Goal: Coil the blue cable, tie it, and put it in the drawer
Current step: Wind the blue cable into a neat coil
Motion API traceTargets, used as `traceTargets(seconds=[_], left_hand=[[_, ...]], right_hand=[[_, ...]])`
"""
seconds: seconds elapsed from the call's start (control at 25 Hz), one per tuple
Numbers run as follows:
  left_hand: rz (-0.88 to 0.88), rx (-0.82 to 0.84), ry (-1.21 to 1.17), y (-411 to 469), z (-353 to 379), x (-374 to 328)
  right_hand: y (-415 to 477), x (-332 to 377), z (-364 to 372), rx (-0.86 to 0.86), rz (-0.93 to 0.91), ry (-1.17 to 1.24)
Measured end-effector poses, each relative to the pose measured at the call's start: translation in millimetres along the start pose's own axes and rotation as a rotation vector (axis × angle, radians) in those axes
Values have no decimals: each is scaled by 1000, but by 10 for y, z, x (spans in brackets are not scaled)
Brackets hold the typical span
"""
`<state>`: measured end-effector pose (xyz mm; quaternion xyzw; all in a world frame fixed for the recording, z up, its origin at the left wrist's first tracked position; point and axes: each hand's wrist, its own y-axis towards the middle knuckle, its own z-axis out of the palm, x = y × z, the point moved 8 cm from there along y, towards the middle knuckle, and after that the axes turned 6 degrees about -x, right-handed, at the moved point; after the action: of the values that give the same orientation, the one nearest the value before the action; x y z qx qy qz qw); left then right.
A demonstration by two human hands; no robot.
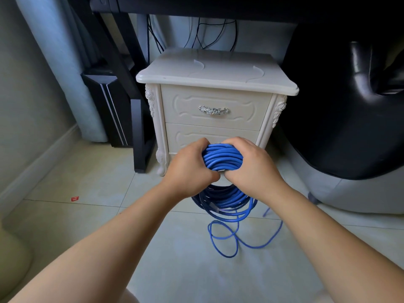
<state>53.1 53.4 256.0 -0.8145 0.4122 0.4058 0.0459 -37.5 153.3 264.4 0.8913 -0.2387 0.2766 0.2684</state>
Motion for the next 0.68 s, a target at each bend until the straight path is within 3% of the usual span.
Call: traceTargets(seconds=[0.32, 0.68], left_hand=[[-353, -41, -450, 38, -101, 258], [-657, -174, -774, -71, -155, 448]], right_hand=[[38, -297, 89, 160, 340, 644], [-36, -216, 263, 216, 442, 1059]])
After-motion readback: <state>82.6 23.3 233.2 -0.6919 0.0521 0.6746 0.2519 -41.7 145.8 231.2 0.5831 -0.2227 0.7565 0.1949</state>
